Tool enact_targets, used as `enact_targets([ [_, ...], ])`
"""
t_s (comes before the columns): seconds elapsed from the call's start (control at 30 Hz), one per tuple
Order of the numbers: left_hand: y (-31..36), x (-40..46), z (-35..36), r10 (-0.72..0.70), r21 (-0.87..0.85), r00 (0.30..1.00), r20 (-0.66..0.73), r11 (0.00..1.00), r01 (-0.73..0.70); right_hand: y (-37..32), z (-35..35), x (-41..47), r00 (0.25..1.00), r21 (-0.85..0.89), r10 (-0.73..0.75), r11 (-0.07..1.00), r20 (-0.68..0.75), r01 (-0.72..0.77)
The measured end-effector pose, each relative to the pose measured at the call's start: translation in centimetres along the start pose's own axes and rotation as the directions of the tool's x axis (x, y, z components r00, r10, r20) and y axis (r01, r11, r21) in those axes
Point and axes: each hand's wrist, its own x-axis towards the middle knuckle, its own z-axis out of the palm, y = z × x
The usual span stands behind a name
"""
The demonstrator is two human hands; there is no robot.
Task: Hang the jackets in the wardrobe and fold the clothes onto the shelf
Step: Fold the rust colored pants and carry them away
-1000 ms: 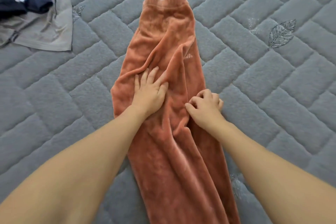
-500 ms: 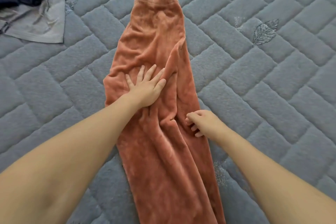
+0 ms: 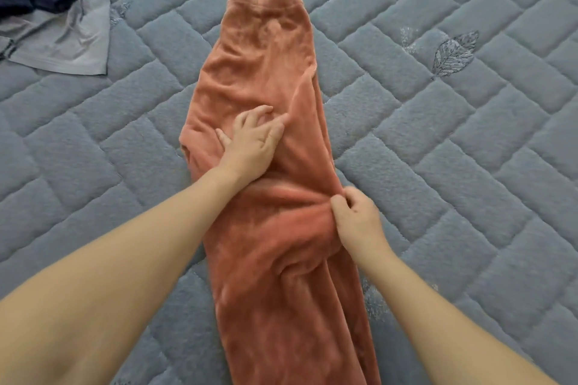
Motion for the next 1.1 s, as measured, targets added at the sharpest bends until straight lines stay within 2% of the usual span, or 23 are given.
enact_targets([
  [0.03,0.2,-0.5,0.6,-0.002,0.128,0.998,0.064,0.992,-0.006,0.9,-0.7,-0.4,0.999,-0.033,0.047,0.998,0.004,-0.047],
  [0.1,0.2,-1.0,2.0,-0.062,0.374,0.985,0.162,0.927,-0.004,1.8,-1.4,-0.9,0.957,0.034,0.279,0.959,0.074,-0.282],
  [0.13,0.3,-0.9,2.4,-0.085,0.425,0.983,0.164,0.905,0.007,1.8,-1.4,-1.0,0.913,0.113,0.38,0.911,0.149,-0.398],
  [0.17,0.6,-0.6,2.6,-0.097,0.438,0.983,0.159,0.899,0.018,1.7,-1.5,-1.1,0.879,0.169,0.42,0.872,0.226,-0.46],
  [0.27,1.5,-0.7,2.7,-0.034,0.436,0.993,0.115,0.899,-0.02,1.6,-0.9,-1.5,0.86,0.133,0.314,0.909,0.403,-0.395],
  [0.33,1.2,-1.4,3.1,0.01,0.451,0.99,0.142,0.889,-0.074,1.4,-0.9,-2.1,0.807,0.106,0.292,0.912,0.513,-0.397],
  [0.43,1.0,-1.3,2.6,-0.042,0.408,0.972,0.233,0.911,-0.059,0.7,-1.7,-2.4,0.615,0.071,0.291,0.867,0.733,-0.494],
  [0.5,1.3,-1.2,2.1,-0.022,0.393,0.98,0.196,0.918,-0.059,0.5,-2.0,-2.3,0.545,0.002,0.28,0.888,0.79,-0.459],
  [0.53,1.2,-1.8,1.8,-0.017,0.39,0.992,0.121,0.92,-0.032,0.4,-1.9,-2.4,0.552,-0.03,0.291,0.901,0.781,-0.433],
  [0.6,-0.1,-4.4,1.3,-0.061,0.375,0.997,-0.044,0.924,0.073,0.5,-1.7,-2.8,0.615,-0.108,0.351,0.912,0.707,-0.396],
  [0.63,-1.4,-5.9,1.1,-0.094,0.394,0.993,-0.068,0.912,0.114,0.7,-1.7,-3.1,0.644,-0.151,0.392,0.905,0.657,-0.398],
  [0.73,-4.5,-8.0,-0.3,-0.132,0.445,0.991,0.017,0.889,0.111,1.4,-2.2,-4.0,0.674,-0.143,0.461,0.87,0.577,-0.472],
  [0.8,-4.1,-8.0,-0.8,-0.09,0.401,0.992,-0.09,0.908,0.119,1.9,-2.5,-4.8,0.65,-0.11,0.448,0.864,0.614,-0.492],
  [0.83,-3.5,-8.1,-0.7,-0.103,0.34,0.97,-0.222,0.924,0.176,2.0,-2.7,-5.2,0.628,-0.119,0.43,0.873,0.648,-0.473],
  [0.87,-2.9,-8.3,-0.6,-0.19,0.223,0.916,-0.353,0.934,0.28,2.1,-2.7,-5.8,0.614,-0.119,0.404,0.884,0.678,-0.451],
  [0.9,-2.4,-8.6,-0.7,-0.341,0.038,0.84,-0.423,0.919,0.392,2.2,-2.7,-6.2,0.622,-0.096,0.373,0.897,0.688,-0.431],
  [0.93,-2.1,-8.9,-0.8,-0.513,-0.171,0.762,-0.395,0.856,0.488,2.2,-2.6,-6.6,0.658,-0.065,0.342,0.911,0.671,-0.407],
  [0.97,-2.0,-9.0,-0.9,-0.664,-0.337,0.686,-0.299,0.746,0.575,2.3,-2.4,-6.8,0.712,-0.047,0.323,0.925,0.623,-0.378],
  [1.0,-2.1,-9.1,-1.1,-0.761,-0.42,0.624,-0.177,0.632,0.652,2.4,-2.3,-7.1,0.764,-0.058,0.328,0.932,0.555,-0.358],
  [1.03,-2.2,-9.1,-1.1,-0.801,-0.454,0.594,-0.075,0.558,0.695,2.5,-2.2,-7.3,0.803,-0.093,0.352,0.931,0.481,-0.352],
  [1.1,-2.4,-9.4,-1.2,-0.772,-0.524,0.634,0.036,0.526,0.67,2.7,-2.3,-8.0,0.829,-0.135,0.411,0.911,0.379,-0.39],
])
